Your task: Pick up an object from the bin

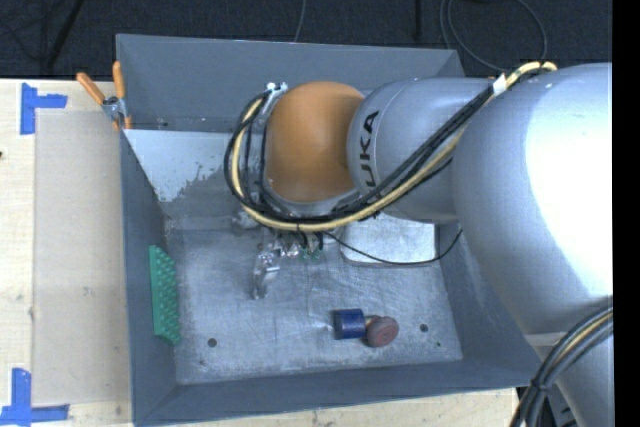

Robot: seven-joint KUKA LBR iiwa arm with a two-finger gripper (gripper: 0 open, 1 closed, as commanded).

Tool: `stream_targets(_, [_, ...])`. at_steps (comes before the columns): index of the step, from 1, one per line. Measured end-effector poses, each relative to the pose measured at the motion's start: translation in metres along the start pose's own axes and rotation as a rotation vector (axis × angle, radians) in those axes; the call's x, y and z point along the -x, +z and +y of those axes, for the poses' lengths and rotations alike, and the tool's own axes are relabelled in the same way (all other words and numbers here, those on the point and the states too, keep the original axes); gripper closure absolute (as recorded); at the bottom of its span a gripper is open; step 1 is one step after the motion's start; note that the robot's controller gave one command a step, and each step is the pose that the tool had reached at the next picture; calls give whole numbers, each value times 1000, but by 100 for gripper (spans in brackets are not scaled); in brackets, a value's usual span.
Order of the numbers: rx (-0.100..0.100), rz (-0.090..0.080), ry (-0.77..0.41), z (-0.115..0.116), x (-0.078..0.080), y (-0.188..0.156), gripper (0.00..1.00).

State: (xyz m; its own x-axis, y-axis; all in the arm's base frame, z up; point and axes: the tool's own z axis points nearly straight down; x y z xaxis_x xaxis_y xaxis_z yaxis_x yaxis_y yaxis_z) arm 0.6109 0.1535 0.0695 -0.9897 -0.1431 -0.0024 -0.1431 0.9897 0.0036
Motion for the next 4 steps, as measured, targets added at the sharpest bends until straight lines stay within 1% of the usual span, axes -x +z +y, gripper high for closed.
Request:
stream_targets(1, [-6,-1,-149,-62,0,-32,0])
stream_targets(2, [-2,-1,-281,-98,-2,-33,0])
stream_targets(3, [-5,-15,-323,-173,-157,-5,0])
stream_targets(4, [-9,-11,-853,-108,-152,-4,0])
